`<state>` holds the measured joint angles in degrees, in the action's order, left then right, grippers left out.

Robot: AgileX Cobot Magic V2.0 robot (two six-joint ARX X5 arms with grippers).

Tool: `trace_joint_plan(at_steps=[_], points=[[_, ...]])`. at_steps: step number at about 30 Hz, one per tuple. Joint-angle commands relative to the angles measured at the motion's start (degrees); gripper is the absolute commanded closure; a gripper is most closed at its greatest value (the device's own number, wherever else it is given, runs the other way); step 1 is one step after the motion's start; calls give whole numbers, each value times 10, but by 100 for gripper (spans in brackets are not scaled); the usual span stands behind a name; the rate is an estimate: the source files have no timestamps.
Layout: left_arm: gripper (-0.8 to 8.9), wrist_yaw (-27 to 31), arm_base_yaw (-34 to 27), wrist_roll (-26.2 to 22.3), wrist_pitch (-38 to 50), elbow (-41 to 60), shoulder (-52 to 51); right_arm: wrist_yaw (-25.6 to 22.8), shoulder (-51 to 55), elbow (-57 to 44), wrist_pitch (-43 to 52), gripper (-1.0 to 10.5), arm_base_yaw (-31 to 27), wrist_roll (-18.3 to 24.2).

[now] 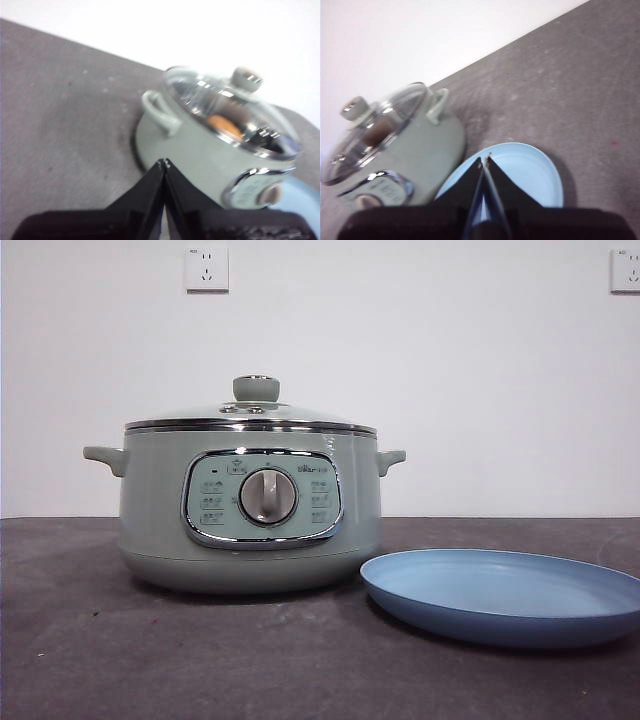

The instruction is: Take the potato out from the steamer,put the potato on the plate,close the lid

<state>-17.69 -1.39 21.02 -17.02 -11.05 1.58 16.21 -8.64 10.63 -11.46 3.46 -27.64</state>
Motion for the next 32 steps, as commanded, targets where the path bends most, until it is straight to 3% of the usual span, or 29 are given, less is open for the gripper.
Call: trace_joint_plan(at_steps=[1,7,13,19,24,30,32], points=[[821,-11,-2,0,-17,-32,20,14,-40,40,-13,959,2,9],[821,-72,-2,-27,-55,-109,104,94,-150,166,-103,959,5,94],[822,-165,-2,-111,-120,-207,200,177,-254,318,-265,958,5,236],[822,-245,-1,-186,-197,-306,283,203,-311,428,-401,958,15,342],[822,-248,5,-244,-278,-372,329,203,-319,447,-429,958,19,353],[812,-245,10,-254,-302,-392,341,204,-319,447,-432,931,19,350],[750,-244,10,-254,-303,-392,341,203,-319,447,-432,824,19,349]])
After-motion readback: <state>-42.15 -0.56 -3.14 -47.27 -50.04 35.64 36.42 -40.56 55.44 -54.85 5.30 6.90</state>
